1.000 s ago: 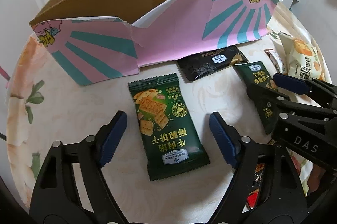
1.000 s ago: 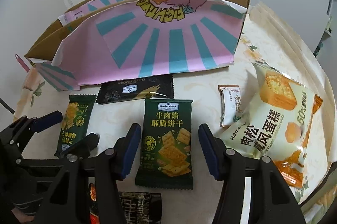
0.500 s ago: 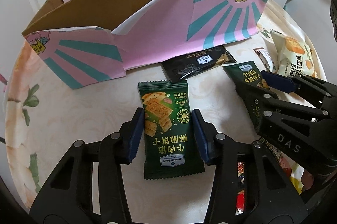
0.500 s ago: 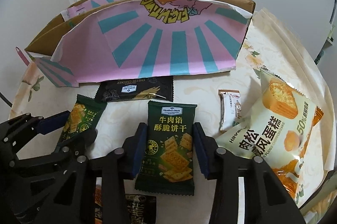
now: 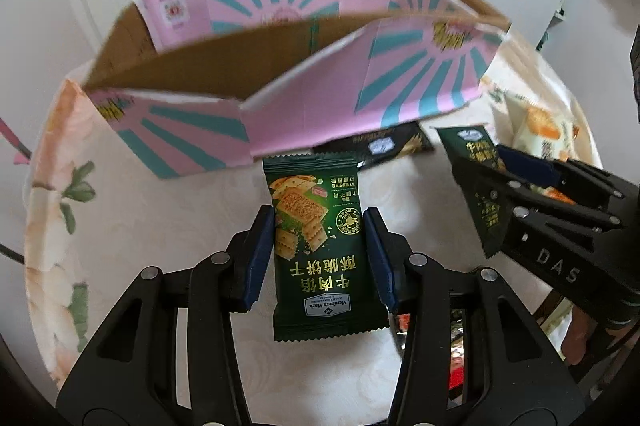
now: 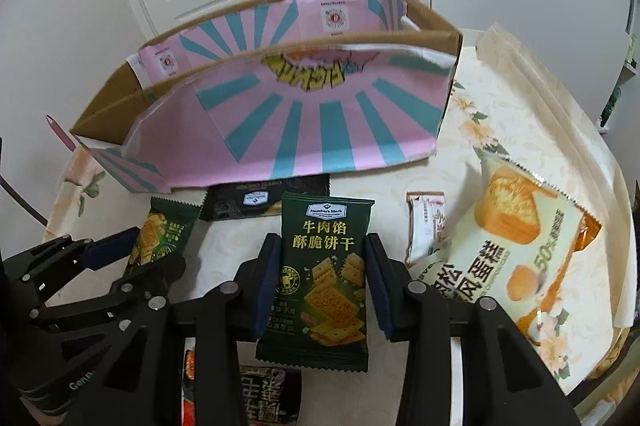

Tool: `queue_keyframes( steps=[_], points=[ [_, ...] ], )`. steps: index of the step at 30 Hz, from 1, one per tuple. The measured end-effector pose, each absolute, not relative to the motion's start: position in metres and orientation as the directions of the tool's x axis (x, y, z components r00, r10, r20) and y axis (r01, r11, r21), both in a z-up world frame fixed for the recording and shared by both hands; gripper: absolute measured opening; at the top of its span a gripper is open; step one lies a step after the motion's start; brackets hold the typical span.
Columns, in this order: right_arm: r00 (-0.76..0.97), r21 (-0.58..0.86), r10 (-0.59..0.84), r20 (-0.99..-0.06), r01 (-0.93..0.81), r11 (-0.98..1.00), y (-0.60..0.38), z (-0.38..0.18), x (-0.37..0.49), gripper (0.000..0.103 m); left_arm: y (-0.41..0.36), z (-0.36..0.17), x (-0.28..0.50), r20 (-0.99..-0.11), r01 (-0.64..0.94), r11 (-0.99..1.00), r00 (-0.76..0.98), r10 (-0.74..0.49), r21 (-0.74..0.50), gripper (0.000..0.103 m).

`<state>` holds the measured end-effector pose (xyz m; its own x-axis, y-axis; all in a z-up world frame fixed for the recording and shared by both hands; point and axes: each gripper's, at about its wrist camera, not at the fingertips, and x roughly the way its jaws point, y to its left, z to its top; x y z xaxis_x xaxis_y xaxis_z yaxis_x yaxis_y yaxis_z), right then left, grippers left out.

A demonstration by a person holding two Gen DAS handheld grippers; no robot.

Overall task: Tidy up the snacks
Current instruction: 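Carry the green packet into the pink box and open the left gripper while the right carries its packet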

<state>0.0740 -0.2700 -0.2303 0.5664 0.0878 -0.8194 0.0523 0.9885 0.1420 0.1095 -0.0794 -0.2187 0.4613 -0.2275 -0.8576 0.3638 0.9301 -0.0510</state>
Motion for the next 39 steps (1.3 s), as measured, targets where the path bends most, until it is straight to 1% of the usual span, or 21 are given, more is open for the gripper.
queue_keyframes(
  steps=[5,12,17,23,26,31,39],
  points=[
    [0.582,0.153,0.107,-0.806,0.030,0.988,-0.271,-0.211,0.074,0.038,-0.079,-0.188,0.106,-0.840,0.327,0.942,0.490,-0.234,-0.071,0.041],
    [0.632,0.154,0.133,-0.764,-0.021,0.988,-0.283,-0.162,0.074,0.038,-0.084,-0.141,0.102,-0.801,0.280,0.957,0.554,-0.226,-0.076,0.041],
    [0.662,0.156,0.160,-0.732,-0.066,0.986,-0.297,-0.130,0.079,0.038,-0.089,-0.111,0.111,-0.770,0.243,0.966,0.598,-0.221,-0.089,0.041],
    [0.671,0.162,0.195,-0.715,-0.112,0.980,-0.308,-0.109,0.096,0.038,-0.091,-0.087,0.134,-0.745,0.218,0.971,0.631,-0.217,-0.098,0.041],
    [0.673,0.178,0.215,-0.708,-0.125,0.976,-0.310,-0.103,0.110,0.038,-0.091,-0.083,0.150,-0.745,0.219,0.971,0.631,-0.217,-0.097,0.041],
    [0.677,0.179,0.221,-0.702,-0.133,0.975,-0.308,-0.097,0.135,0.038,-0.090,-0.085,0.183,-0.754,0.228,0.965,0.609,-0.246,-0.130,0.041],
    [0.659,0.185,0.209,-0.722,-0.107,0.977,-0.308,-0.097,0.182,0.038,-0.096,-0.103,0.245,-0.801,0.266,0.955,0.539,-0.262,-0.133,0.041]
  ],
)
